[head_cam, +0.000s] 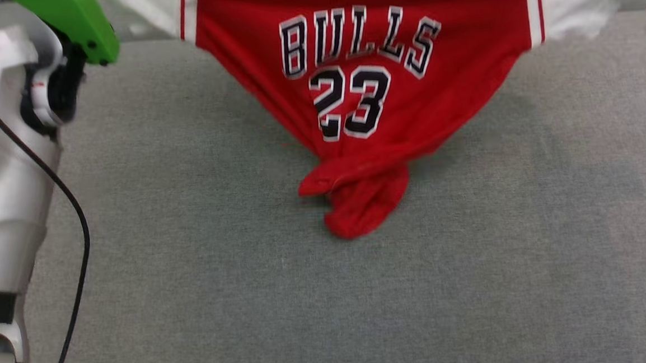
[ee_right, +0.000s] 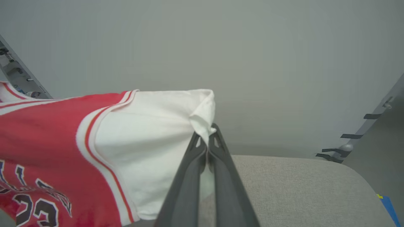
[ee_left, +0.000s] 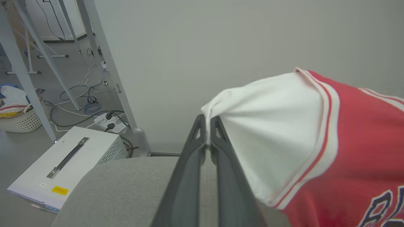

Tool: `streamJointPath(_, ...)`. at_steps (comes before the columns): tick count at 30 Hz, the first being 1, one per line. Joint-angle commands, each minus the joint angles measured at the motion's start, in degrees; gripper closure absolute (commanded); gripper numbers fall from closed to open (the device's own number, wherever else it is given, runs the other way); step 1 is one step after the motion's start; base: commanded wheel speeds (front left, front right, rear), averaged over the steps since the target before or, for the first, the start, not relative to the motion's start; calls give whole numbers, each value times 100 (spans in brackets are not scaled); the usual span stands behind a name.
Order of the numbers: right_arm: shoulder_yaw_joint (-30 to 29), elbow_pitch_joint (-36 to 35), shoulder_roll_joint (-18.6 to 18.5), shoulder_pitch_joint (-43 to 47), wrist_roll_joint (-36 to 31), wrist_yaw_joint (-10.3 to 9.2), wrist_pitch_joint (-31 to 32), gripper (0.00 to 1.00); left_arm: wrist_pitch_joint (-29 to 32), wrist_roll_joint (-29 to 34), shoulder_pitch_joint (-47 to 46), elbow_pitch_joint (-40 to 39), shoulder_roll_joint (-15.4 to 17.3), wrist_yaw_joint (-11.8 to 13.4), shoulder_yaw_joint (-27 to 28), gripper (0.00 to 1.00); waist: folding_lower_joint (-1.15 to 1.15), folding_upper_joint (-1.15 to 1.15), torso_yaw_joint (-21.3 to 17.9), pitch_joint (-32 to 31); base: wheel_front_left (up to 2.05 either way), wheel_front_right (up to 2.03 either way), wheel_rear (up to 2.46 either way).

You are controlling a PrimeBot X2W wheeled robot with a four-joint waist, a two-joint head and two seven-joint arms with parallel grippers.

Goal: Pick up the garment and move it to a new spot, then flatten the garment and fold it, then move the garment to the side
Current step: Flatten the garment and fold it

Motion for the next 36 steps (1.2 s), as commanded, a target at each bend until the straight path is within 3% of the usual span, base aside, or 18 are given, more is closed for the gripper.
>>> streamJointPath(1,36,179,1,-368,-95,-3,-216,100,-128,60,-283,197,-12,-54,48,100,0,0,-189,212,0,0,0)
streamJointPath(8,181,1034,67,-2233,-325,-3,-998,100,-822,352,-1668,933,44,-236,177,100,0,0,-396,761,0,0,0)
streamJointPath(18,522,2040,234,-3890,-301,-3,-1800,100,-1668,541,-2822,1583,89,-449,283,100,0,0,-576,1486,0,0,0)
streamJointPath(27,1183,2627,333,-4163,177,-3,-2093,100,-2069,451,-2858,1990,-203,-683,248,100,0,0,-513,1981,0,0,0)
streamJointPath(36,2124,2580,198,-3408,1082,-3,-2081,100,-2286,126,-2084,2541,-561,-968,297,100,0,0,-353,2000,0,0,0)
